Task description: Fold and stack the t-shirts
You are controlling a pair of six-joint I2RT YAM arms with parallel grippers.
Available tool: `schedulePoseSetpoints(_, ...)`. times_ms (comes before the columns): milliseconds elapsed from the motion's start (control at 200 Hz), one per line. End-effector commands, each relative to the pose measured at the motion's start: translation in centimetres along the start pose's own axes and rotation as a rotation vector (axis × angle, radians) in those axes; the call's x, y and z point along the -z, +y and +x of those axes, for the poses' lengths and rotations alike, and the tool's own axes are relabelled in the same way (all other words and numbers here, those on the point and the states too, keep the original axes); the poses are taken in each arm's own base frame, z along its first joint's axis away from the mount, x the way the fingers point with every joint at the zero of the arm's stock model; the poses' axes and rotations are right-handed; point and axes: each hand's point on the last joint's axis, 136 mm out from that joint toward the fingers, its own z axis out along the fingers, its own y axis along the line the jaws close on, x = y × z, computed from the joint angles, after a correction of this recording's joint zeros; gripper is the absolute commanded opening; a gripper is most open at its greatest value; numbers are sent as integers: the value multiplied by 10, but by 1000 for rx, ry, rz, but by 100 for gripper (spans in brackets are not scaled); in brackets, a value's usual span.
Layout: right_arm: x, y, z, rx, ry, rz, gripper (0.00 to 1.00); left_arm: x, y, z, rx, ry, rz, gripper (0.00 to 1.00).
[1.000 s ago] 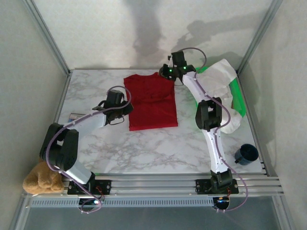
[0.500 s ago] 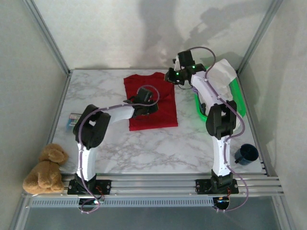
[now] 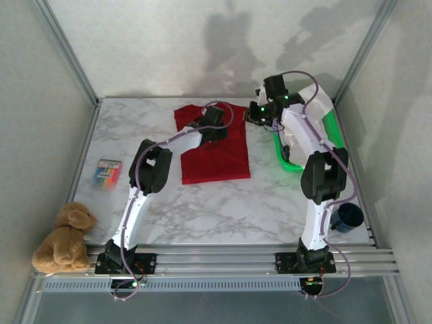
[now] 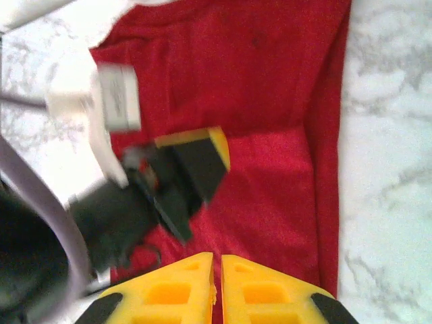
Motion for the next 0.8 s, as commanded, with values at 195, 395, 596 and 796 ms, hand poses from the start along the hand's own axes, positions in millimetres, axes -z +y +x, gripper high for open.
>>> schedulePoseSetpoints(195,-12,13,47,-26,93,-57,14,73,11,-54,-116,-30,-130,15)
schedulePoseSetpoints(395,-48,-2,101,-60,217,-1,10,117,46,22,-70,99,-107,0)
schedulePoseSetpoints(596,-71,-10,132,-81,285,-5,0,132,85,99,-20,197,-138,0)
schedulePoseSetpoints(796,-92,-36,167,-103,367,77,0,130,107,153,2,265,-161,0)
